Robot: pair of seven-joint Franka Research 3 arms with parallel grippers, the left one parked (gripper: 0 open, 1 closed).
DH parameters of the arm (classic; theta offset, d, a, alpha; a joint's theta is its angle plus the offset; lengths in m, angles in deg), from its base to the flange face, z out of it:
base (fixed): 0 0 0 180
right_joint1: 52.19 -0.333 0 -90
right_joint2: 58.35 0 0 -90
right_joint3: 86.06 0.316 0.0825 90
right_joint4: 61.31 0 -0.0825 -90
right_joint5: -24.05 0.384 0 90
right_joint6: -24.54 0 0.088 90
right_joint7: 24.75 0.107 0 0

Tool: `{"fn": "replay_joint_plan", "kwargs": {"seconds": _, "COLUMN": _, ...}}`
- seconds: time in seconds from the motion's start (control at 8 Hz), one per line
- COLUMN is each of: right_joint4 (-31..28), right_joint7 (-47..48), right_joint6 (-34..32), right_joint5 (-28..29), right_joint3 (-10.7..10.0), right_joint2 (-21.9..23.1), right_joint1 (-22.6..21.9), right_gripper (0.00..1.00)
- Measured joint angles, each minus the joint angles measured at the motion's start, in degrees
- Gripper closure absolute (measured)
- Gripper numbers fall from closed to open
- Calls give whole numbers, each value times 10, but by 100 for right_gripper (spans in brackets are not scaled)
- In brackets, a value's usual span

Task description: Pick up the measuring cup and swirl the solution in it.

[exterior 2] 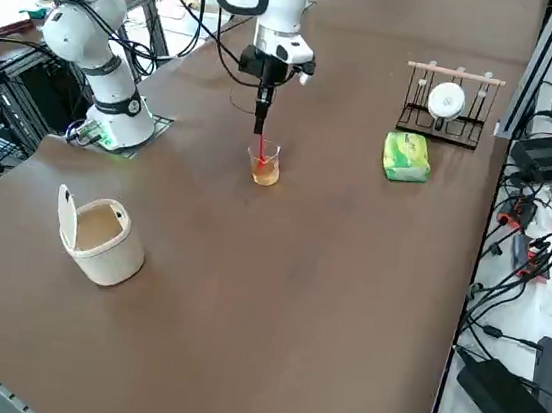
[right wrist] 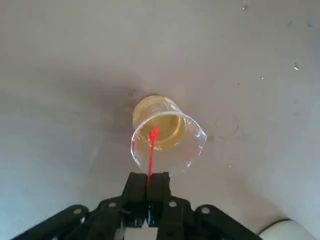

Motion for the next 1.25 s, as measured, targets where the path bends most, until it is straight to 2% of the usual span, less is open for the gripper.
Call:
{"fn": "replay_joint_plan", "kwargs": {"seconds": 0.62, "right_joint4": 3, "right_joint7": -46, "right_joint6": 30, "right_joint5": -5, "right_joint3": -5, "right_joint2": -7, "right_joint1": 37, "right_gripper": 97}}
{"fn": "replay_joint_plan", "kwargs": {"seconds": 1.0, "right_joint4": 30, "right_joint7": -34, "right_joint6": 37, "right_joint5": -1, "right_joint3": -4, "right_joint2": -27, "right_joint1": 37, "right_gripper": 97}}
{"fn": "replay_joint_plan", "kwargs": {"seconds": 1.25, "right_joint4": 35, "right_joint7": -15, "right_joint6": 38, "right_joint5": 30, "right_joint3": 1, "right_joint2": -34, "right_joint1": 28, "right_gripper": 97}}
